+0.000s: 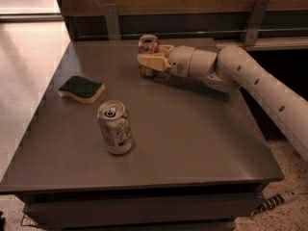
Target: Knock orange can over
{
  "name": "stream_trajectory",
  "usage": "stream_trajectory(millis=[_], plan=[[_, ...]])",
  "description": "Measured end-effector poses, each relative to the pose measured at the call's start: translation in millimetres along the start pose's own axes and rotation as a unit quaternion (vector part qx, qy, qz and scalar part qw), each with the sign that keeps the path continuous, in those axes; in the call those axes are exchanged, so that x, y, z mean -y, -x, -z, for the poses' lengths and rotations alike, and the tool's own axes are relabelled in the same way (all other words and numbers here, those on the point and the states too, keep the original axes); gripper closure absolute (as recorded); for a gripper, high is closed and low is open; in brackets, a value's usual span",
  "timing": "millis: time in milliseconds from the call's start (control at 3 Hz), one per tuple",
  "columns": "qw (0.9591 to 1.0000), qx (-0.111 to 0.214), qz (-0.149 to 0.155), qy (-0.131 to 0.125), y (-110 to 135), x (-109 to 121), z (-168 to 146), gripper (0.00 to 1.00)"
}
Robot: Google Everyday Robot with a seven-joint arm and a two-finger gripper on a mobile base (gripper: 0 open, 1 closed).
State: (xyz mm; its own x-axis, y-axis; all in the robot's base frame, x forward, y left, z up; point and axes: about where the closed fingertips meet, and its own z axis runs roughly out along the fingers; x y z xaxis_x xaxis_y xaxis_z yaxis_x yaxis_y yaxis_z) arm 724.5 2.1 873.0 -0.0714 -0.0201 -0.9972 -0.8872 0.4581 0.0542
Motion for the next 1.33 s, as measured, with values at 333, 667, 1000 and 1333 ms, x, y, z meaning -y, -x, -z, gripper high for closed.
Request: stream_trajectory(millis=[333, 667, 1000, 1333], plan=[[1.0, 0.0, 0.0, 0.002, 0.2, -1.8, -2.5, 0.94], [1.0, 0.0, 0.0, 0.004, 0.3, -3.0, -4.1, 1.0], [0.9999, -0.012, 0.007, 0.006, 10.5, -1.5, 0.3, 1.0], [0.9986, -0.045, 0.024, 0.013, 30.9, -0.5, 9.6, 1.0]])
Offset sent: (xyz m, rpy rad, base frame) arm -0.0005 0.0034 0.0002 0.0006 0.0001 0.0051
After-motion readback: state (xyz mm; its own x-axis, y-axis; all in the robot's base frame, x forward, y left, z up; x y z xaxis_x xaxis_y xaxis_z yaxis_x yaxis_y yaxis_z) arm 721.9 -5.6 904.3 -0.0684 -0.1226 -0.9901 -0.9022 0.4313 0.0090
